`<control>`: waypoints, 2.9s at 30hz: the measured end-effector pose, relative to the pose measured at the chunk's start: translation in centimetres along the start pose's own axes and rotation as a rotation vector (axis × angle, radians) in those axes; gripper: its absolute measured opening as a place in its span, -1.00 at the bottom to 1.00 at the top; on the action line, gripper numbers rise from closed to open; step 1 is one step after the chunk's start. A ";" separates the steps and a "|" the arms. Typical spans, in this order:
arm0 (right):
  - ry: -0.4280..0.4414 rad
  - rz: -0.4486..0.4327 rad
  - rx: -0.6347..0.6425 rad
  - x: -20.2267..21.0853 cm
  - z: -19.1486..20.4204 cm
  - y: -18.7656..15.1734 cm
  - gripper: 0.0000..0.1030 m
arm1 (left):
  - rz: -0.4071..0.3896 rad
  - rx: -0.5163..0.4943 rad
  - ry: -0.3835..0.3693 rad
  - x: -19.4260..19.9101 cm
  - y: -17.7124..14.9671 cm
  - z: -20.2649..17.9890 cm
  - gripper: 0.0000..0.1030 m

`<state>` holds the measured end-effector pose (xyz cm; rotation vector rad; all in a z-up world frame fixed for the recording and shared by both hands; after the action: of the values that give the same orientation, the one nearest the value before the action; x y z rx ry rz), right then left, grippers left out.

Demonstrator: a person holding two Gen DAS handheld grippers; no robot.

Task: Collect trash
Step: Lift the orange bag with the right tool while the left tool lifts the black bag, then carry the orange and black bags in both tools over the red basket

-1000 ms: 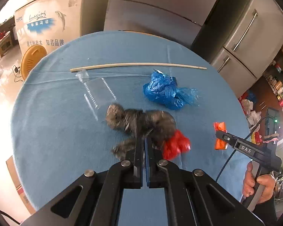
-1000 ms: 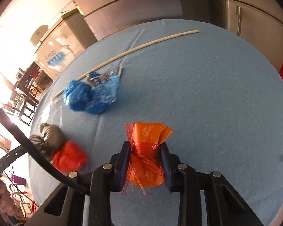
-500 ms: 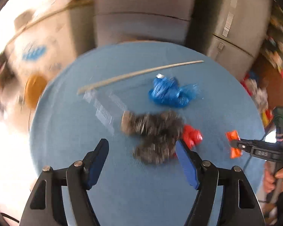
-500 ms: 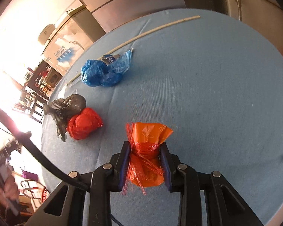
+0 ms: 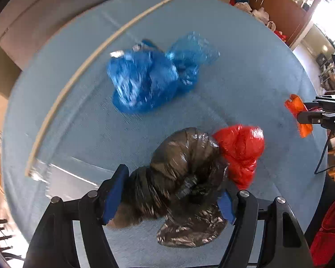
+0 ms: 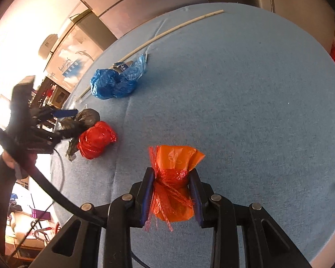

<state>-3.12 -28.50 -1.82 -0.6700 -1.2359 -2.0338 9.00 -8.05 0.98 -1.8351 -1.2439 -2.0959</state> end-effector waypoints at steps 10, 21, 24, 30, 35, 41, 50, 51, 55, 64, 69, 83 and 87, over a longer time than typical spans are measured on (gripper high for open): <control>0.019 -0.005 0.012 -0.4 0.8 0.5 -0.36 | -0.083 0.157 0.055 0.9 -3.3 0.4 -0.08; 0.087 -0.034 0.074 0.9 4.0 0.0 -0.36 | -0.277 0.500 0.237 9.2 -7.9 0.0 -0.12; 0.128 -0.041 0.103 1.3 5.6 0.0 -0.36 | -0.295 0.524 0.358 12.5 -9.0 -1.3 -0.12; 0.231 -0.055 0.196 1.7 10.1 0.2 -0.36 | -0.307 0.573 0.589 17.3 -10.2 -3.2 -0.12; 0.335 -0.052 0.279 2.0 14.5 -0.4 -0.36 | -0.334 0.630 0.739 21.8 -13.3 -4.3 -0.12; 0.428 -0.024 0.375 2.3 19.3 -2.3 -0.36 | -0.305 0.684 0.858 24.0 -16.4 -5.4 -0.12; 0.525 0.008 0.472 3.0 24.1 -5.4 -0.36 | -0.266 0.722 0.977 26.9 -21.0 -6.2 -0.12; 0.532 0.012 0.480 3.0 24.6 -5.7 -0.36 | -0.263 0.732 0.982 27.2 -21.6 -6.2 -0.12; 0.559 0.032 0.518 2.9 26.5 -6.9 -0.36 | -0.243 0.778 1.010 28.1 -24.4 -6.1 -0.12; 0.631 0.115 0.628 2.1 31.5 -10.9 -0.36 | -0.171 0.910 1.073 29.1 -31.9 -6.0 -0.12; 0.671 0.154 0.690 2.0 34.2 -13.7 -0.36 | -0.148 0.970 1.083 29.3 -35.0 -6.0 -0.12; 0.714 0.245 0.819 1.0 38.9 -19.4 -0.36 | -0.088 1.108 1.031 27.5 -41.1 -6.7 -0.12; 0.722 0.267 0.839 0.8 40.1 -20.7 -0.36 | -0.073 1.128 1.010 26.9 -42.3 -7.0 -0.12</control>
<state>-15.68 14.41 4.00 0.2758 -1.2818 -1.1706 -27.22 27.21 3.20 -0.2064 -1.5591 -1.3684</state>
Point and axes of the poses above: each gripper's, at about its wrist camera, not at the fingertips, and x roughly against the way its jaws point, z to its left, y to its top, the point moved 4 cm from there along -x, roughly the way its jaws point, and after that the axes turned 14 degrees about -z, right-handed, at the moved point
